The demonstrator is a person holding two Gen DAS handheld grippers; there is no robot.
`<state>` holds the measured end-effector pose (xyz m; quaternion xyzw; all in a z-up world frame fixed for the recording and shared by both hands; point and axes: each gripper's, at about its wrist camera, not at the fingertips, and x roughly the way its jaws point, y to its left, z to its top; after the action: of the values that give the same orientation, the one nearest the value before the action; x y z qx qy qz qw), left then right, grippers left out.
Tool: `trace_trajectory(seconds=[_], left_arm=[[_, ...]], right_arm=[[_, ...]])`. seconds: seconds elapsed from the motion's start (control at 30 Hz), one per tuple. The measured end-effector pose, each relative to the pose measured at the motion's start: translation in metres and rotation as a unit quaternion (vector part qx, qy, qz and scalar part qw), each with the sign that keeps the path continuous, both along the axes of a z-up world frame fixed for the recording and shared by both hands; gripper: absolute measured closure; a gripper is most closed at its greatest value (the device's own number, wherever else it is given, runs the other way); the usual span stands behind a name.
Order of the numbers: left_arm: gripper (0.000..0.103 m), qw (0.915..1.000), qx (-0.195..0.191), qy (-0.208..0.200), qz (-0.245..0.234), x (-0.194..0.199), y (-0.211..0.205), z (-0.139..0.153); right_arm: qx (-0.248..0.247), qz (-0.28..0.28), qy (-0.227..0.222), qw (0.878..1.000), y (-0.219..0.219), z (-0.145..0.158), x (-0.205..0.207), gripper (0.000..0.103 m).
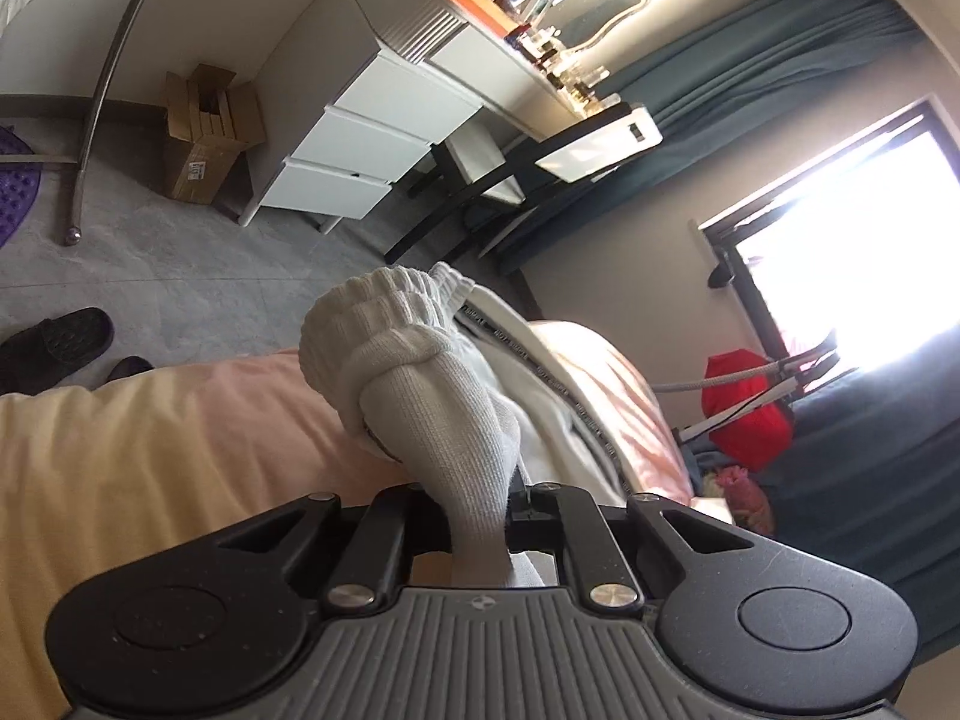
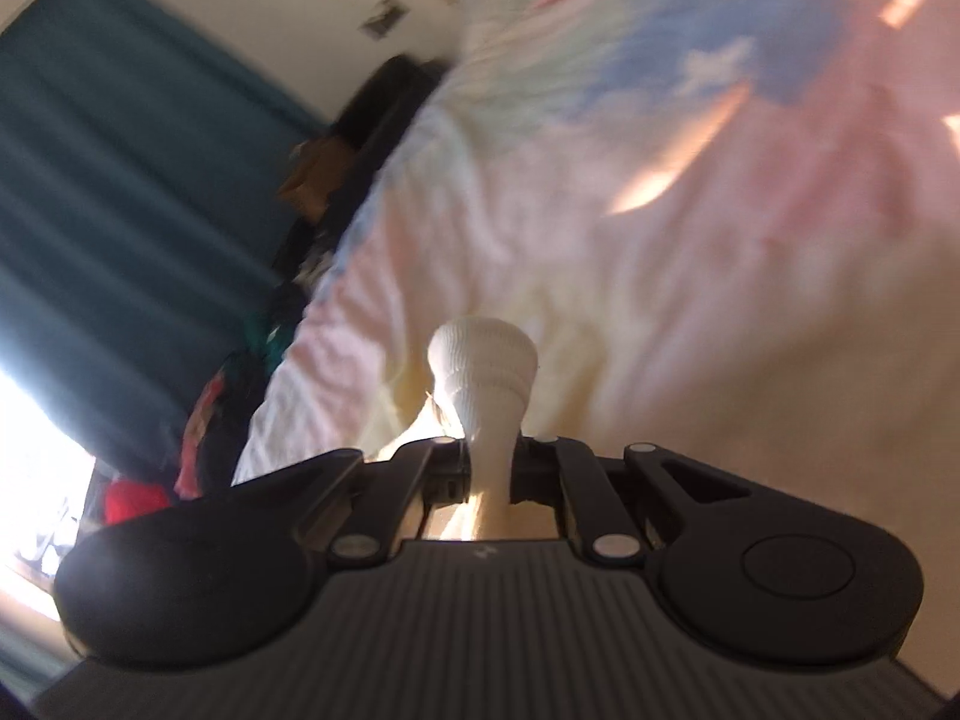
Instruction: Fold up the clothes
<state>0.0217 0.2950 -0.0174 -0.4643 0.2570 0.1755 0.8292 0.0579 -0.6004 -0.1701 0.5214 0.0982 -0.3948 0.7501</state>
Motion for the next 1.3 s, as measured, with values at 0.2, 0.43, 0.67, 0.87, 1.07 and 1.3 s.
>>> trace_trajectory(seconds=[0.2, 0.43, 0.67, 0.87, 1.07, 1.3], left_arm=[[0.09, 0.9913, 0.064, 0.1, -0.058, -0.002, -0.009, -0.038], [0.065, 0.9828, 0.113, 0.106, -0.1, -0.011, -0.021, -0.039], [0.023, 0.9603, 0.235, 0.115, -0.098, -0.023, -0.054, -0.002], [0.018, 0.9373, 0.319, 0.061, -0.126, -0.02, -0.111, 0.025], [0.015, 0.9209, 0.339, 0.006, -0.192, 0.022, -0.19, 0.019], [0.015, 0.8978, 0.344, -0.027, -0.274, 0.089, -0.28, -0.027]], right_arm=[[0.09, -0.043, 0.029, 0.995, -0.004, -0.017, -0.037, 0.096], [0.097, -0.009, 0.024, 0.995, -0.005, -0.008, -0.038, 0.091], [-0.048, -0.003, 0.069, 0.996, 0.009, 0.032, -0.022, 0.016], [-0.159, 0.093, 0.069, 0.981, 0.015, 0.049, 0.012, 0.015], [-0.203, 0.212, 0.133, 0.947, 0.033, 0.031, 0.071, 0.017], [-0.266, 0.257, 0.172, 0.913, 0.054, 0.013, 0.116, 0.017]])
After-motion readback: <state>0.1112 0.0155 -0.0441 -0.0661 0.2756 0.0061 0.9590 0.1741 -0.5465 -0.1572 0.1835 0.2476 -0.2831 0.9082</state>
